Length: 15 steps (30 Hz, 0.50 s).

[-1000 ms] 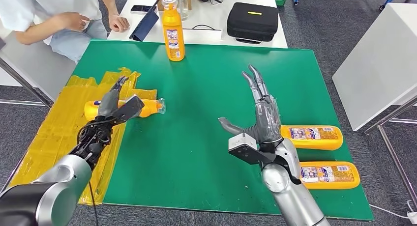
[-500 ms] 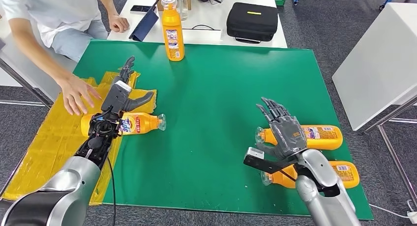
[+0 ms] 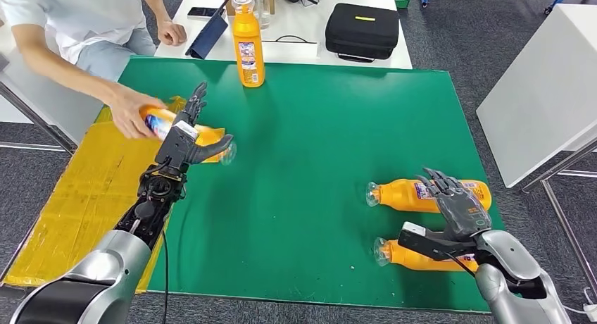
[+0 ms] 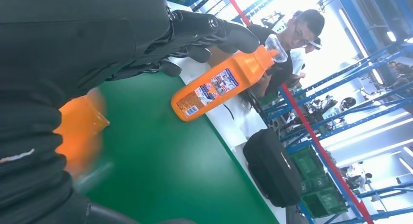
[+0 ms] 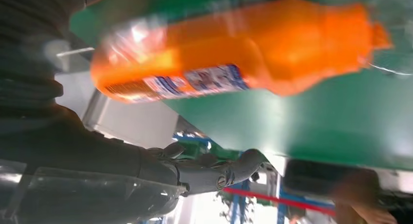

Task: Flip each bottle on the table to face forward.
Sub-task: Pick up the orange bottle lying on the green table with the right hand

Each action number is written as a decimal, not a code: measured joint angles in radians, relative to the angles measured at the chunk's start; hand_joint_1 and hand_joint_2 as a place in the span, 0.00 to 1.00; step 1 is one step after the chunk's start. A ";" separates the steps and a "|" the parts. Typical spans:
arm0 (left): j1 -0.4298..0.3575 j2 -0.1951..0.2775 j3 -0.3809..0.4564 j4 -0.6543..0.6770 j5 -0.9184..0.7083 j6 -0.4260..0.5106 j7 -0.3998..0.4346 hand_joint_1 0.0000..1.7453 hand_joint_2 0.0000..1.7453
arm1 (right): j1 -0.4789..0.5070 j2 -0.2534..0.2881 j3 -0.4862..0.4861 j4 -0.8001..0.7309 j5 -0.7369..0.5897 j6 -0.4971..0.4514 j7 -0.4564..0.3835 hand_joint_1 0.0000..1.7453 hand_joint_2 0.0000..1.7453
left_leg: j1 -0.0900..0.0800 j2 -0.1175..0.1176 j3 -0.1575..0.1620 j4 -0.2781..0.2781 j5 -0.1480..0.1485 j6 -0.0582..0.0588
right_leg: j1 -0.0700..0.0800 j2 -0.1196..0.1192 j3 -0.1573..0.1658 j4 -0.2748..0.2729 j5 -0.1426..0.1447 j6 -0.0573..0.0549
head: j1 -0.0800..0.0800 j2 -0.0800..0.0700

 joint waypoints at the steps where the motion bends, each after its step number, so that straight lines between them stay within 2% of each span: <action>1: 0.001 0.000 -0.005 -0.001 0.001 0.002 0.002 0.00 1.00 | 0.000 -0.003 -0.008 0.007 0.002 0.007 0.000 0.00 1.00 | 0.000 0.000 0.000 0.000 0.000 0.000 | 0.000 0.000 0.000 0.000 0.000 0.000 | 0.000 0.000; 15: 0.002 -0.017 -0.048 -0.001 0.019 0.022 0.012 0.00 1.00 | -0.027 -0.002 -0.091 0.130 0.068 -0.035 0.023 0.00 1.00 | 0.000 0.000 0.000 0.000 0.000 0.000 | 0.000 0.000 0.000 0.000 0.000 0.000 | 0.000 0.000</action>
